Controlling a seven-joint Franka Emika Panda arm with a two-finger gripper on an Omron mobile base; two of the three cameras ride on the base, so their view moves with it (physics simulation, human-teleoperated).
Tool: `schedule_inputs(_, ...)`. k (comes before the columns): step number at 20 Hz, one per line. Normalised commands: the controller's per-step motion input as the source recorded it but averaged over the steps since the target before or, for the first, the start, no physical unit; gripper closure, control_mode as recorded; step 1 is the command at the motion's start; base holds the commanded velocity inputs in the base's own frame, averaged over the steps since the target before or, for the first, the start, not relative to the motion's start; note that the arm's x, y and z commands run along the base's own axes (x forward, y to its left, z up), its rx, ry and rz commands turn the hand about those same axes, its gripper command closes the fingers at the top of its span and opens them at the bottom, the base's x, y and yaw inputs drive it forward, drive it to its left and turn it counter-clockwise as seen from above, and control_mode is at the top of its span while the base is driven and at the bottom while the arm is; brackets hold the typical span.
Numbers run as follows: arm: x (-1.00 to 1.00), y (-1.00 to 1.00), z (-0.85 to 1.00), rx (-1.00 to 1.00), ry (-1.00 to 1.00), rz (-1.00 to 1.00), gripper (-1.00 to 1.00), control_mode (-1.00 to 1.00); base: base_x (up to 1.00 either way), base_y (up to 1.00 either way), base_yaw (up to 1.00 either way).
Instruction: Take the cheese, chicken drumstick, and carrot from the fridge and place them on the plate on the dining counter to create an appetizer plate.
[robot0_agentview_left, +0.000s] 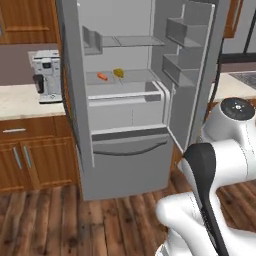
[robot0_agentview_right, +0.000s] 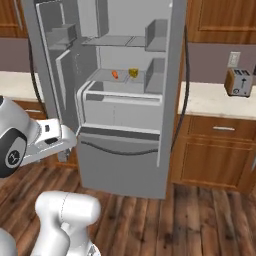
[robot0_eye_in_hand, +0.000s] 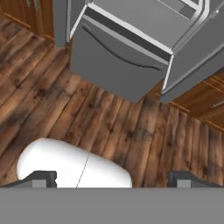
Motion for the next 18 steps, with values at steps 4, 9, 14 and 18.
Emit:
schedule_inputs(4, 0.0, 0.0, 0.0, 0.0, 0.0, 0.0, -1.0, 1.0, 0.95, -0.17, 0.13)
schedule_inputs(9, 0.0, 0.0, 0.0, 0.0, 0.0, 0.0, -1.0, 1.0, 0.9, -0.15, 0.14)
schedule_inputs(14, 0.0, 0.0, 0.0, 0.0, 0.0, 0.0, -1.0, 1.0, 0.97, -0.09, 0.13)
schedule_inputs(18, 0.0, 0.0, 0.0, 0.0, 0.0, 0.0, -1.0, 1.0, 0.83, -0.24, 0.13)
